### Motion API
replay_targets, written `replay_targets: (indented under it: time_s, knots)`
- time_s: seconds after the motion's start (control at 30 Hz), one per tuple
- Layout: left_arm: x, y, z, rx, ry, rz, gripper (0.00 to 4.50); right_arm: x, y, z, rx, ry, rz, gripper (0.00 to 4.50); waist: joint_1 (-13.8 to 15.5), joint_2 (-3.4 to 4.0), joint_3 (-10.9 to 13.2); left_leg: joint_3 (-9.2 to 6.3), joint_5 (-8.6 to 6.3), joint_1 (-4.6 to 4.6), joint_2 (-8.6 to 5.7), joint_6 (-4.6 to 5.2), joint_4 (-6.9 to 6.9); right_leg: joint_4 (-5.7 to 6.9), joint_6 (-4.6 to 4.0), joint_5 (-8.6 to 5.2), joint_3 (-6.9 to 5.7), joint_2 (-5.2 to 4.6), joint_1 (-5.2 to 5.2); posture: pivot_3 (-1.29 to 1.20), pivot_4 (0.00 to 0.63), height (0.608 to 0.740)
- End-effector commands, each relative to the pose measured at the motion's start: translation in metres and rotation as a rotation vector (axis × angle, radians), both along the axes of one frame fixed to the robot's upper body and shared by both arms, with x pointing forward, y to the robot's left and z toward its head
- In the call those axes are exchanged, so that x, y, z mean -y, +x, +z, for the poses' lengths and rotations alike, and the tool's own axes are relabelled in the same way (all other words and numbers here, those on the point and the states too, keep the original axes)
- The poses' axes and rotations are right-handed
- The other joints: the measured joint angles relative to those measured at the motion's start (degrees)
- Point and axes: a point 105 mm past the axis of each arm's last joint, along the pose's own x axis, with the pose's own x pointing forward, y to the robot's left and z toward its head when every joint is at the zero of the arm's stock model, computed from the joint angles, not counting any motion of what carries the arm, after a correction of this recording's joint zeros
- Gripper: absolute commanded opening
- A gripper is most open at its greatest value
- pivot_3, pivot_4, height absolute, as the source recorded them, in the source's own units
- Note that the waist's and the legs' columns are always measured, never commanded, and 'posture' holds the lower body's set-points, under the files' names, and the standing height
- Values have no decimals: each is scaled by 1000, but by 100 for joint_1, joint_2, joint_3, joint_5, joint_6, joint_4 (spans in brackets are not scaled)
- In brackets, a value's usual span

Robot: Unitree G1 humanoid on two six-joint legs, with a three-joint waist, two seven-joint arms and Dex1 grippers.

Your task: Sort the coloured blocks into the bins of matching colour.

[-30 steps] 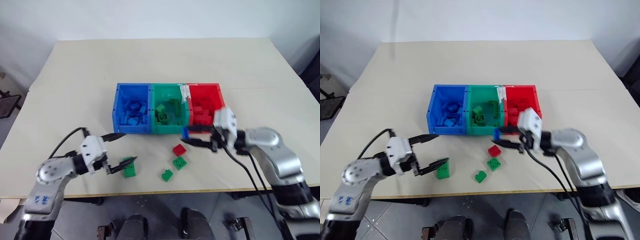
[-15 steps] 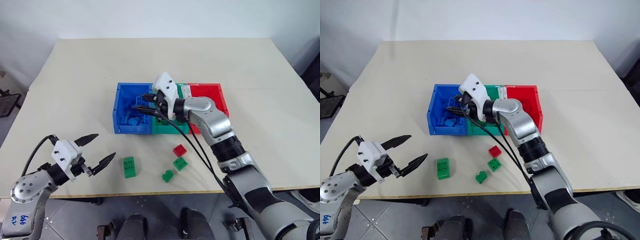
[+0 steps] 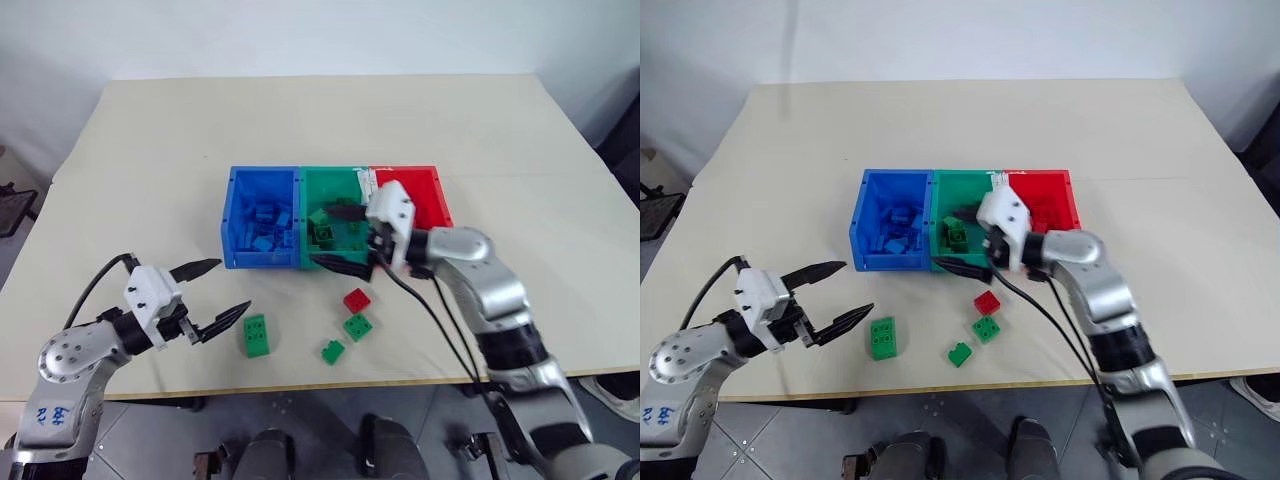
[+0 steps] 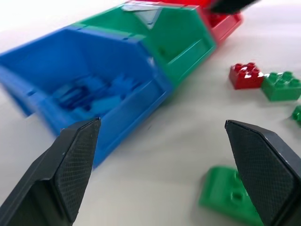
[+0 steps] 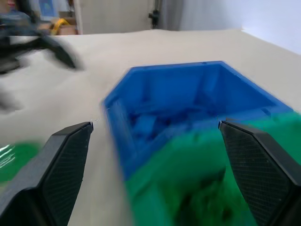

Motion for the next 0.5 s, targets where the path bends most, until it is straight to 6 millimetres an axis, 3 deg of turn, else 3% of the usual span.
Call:
replay_targets:
  time_s: [0.03, 0.27, 0.4, 0.5]
  knots:
    - [14, 2, 0, 33, 52, -104, 4500, 34, -21, -1, 104, -70, -5, 4475, 9, -1, 0, 1, 0, 0, 0, 0, 0, -1, 0, 0, 0, 0, 0, 0, 150, 740]
    - [55, 1, -9, 17, 138, -402, 4500, 134, -57, -54, -8, -227, -215, 4475, 172, -1, 0, 27, -5, 4, -1, 9, 1, -14, 0, 0, 13, 0, 3, 0, 150, 740]
    - [59, 1, -6, 27, 166, -465, 4500, 153, -63, -64, -54, -262, -267, 4475, 133, -1, 0, 45, -6, 14, 3, 14, 6, -17, 0, 0, 24, 0, 8, 0, 150, 740]
    - [56, 3, -8, 10, 177, -475, 4500, 150, -58, -63, -43, -278, -255, 4475, 125, -1, 0, 52, -6, 21, 5, 14, 6, -14, -2, 0, 32, 1, 8, 0, 150, 740]
